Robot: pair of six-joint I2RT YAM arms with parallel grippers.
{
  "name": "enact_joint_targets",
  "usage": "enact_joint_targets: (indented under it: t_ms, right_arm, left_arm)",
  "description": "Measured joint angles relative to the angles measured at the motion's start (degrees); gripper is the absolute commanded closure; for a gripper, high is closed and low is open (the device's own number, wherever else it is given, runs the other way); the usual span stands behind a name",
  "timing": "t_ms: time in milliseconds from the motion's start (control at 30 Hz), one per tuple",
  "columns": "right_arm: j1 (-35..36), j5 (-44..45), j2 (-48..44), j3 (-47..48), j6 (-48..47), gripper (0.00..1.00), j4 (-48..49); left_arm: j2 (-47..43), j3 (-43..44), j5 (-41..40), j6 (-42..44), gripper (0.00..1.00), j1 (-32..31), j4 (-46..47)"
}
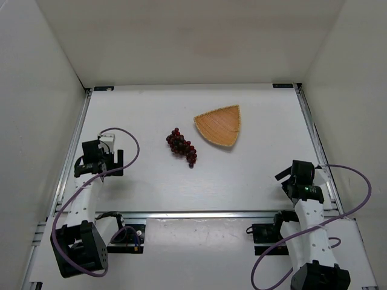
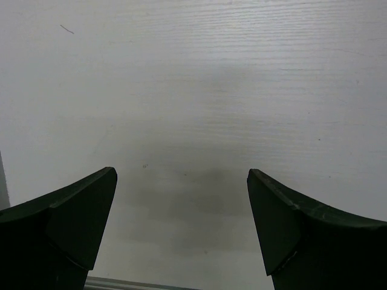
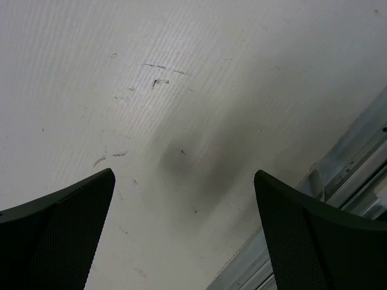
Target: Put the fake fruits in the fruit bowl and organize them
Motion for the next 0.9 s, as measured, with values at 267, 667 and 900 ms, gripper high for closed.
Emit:
enact_joint_targets:
  t_ms: [267, 667, 900]
  right_arm:
    - [21.53, 0.39, 16.24, 13.62, -14.64, 0.00, 4.17]
    - [51.74, -8.09, 73.37, 72.13, -43.23, 0.00, 7.85]
    - [55.87, -13.31, 90.05, 84.50, -46.16, 0.00, 3.76]
  left_arm:
    - [0.92, 0.02, 2.25, 0.24, 0.00, -0.28, -0.50]
    - [4.68, 1.64, -3.72, 0.63, 0.00, -1.46, -2.08]
    - [4.68, 2.99, -5.99, 0.39, 0.00, -2.84, -2.62]
